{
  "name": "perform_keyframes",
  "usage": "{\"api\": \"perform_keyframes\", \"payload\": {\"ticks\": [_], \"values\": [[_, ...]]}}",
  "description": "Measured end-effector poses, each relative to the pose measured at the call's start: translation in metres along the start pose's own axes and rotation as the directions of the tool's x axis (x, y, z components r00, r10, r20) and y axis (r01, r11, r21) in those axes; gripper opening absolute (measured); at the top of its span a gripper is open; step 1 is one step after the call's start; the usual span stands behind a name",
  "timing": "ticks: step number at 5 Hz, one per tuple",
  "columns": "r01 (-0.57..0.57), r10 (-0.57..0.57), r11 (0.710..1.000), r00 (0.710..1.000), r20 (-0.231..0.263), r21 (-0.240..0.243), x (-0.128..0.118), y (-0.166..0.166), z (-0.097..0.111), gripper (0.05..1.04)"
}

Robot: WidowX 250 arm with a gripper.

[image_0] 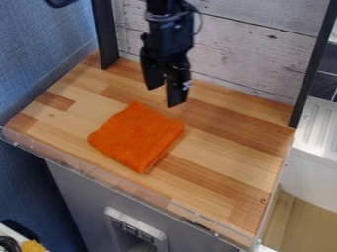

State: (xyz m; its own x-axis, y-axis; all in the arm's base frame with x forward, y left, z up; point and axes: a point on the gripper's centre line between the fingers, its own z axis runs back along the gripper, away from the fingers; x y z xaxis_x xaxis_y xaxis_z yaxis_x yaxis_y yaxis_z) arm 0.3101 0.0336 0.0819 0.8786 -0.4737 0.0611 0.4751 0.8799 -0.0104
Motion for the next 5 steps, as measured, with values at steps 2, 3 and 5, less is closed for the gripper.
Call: {"api": "perform_keyframes", "payload": {"ticks": [2,3,5], "values": [[0.088,-0.088,0.996,0.996,-0.016,-0.005,-0.021,0.011,-0.009,0.999],[0.118,-0.119,0.993,0.992,-0.039,-0.020,-0.026,0.011,-0.008,0.954],[0.150,-0.151,0.989,0.987,-0.057,-0.011,-0.032,0.010,-0.015,0.375]]}}
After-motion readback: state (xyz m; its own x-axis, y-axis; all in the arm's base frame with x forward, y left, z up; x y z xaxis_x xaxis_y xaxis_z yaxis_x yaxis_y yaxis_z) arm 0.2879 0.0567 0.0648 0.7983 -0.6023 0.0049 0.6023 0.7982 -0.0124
